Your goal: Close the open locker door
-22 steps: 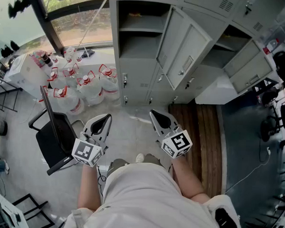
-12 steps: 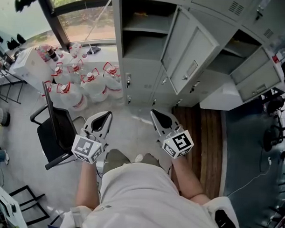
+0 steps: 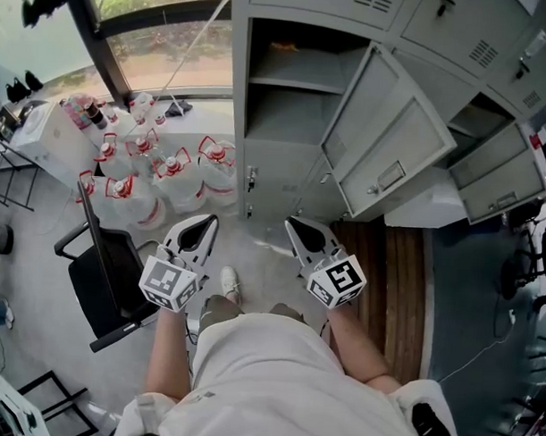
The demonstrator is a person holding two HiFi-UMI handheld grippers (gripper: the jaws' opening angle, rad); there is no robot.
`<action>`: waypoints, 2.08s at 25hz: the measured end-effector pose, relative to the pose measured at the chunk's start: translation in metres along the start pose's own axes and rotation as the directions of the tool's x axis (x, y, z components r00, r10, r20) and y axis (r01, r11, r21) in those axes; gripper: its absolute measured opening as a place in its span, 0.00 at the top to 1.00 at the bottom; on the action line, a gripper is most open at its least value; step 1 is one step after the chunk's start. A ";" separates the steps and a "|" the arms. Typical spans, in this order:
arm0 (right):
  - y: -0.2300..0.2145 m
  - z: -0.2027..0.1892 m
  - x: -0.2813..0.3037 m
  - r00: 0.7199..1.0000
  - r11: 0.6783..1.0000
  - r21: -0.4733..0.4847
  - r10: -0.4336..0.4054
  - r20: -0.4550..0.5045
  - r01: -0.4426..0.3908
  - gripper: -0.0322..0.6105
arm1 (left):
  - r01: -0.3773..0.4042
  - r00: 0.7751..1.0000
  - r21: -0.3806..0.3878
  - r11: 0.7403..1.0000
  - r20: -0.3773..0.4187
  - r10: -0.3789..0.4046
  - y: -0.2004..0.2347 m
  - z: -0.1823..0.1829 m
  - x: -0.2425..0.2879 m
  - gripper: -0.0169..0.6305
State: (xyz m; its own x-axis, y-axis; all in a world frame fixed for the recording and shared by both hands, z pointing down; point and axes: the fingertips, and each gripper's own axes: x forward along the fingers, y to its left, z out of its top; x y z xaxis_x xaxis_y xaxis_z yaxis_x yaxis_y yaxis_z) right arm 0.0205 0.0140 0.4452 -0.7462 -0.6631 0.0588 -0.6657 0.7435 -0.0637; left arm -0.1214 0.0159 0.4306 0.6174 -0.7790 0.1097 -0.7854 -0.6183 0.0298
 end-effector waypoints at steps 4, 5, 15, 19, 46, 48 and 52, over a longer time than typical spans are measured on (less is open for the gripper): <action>-0.018 0.005 0.048 1.000 1.000 -0.012 -0.028 -0.010 0.028 0.93 | 0.036 0.999 -0.003 0.999 0.024 -0.036 0.048 0.013 0.029 0.97; -0.024 0.008 0.058 0.999 0.999 -0.009 -0.044 -0.007 0.044 0.93 | 0.053 0.998 -0.002 0.999 0.029 -0.053 0.057 0.016 0.038 0.97; -0.067 0.020 0.115 0.979 0.979 0.006 -0.203 0.001 0.203 0.93 | 0.196 0.980 -0.039 0.980 0.032 -0.195 0.128 0.025 0.090 0.97; -0.085 0.023 0.115 0.968 0.968 0.005 -0.252 0.000 0.252 0.93 | 0.252 0.968 -0.041 0.967 0.021 -0.251 0.128 0.024 0.115 0.97; -0.193 -0.004 -0.093 0.727 0.723 0.086 -0.685 -0.042 0.686 0.93 | 0.716 0.692 -0.049 0.697 -0.083 -0.717 -0.090 0.014 0.285 0.97; -0.193 -0.009 -0.108 0.700 0.694 0.094 -0.713 -0.051 0.714 0.93 | 0.737 0.668 -0.050 0.674 -0.097 -0.738 -0.103 0.011 0.287 0.97; -0.198 -0.014 -0.131 0.661 0.654 0.107 -0.748 -0.063 0.749 0.93 | 0.759 0.640 -0.055 0.649 -0.121 -0.759 -0.120 0.005 0.288 0.97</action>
State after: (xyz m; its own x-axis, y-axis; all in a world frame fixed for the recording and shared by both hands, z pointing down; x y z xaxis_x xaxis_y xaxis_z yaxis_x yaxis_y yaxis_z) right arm 0.2502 -0.0447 0.4644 0.0043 -0.9889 0.1488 -0.9943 -0.0201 -0.1047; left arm 0.1508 -0.1348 0.4537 0.9857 -0.0163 0.1679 -0.0432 -0.9865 0.1577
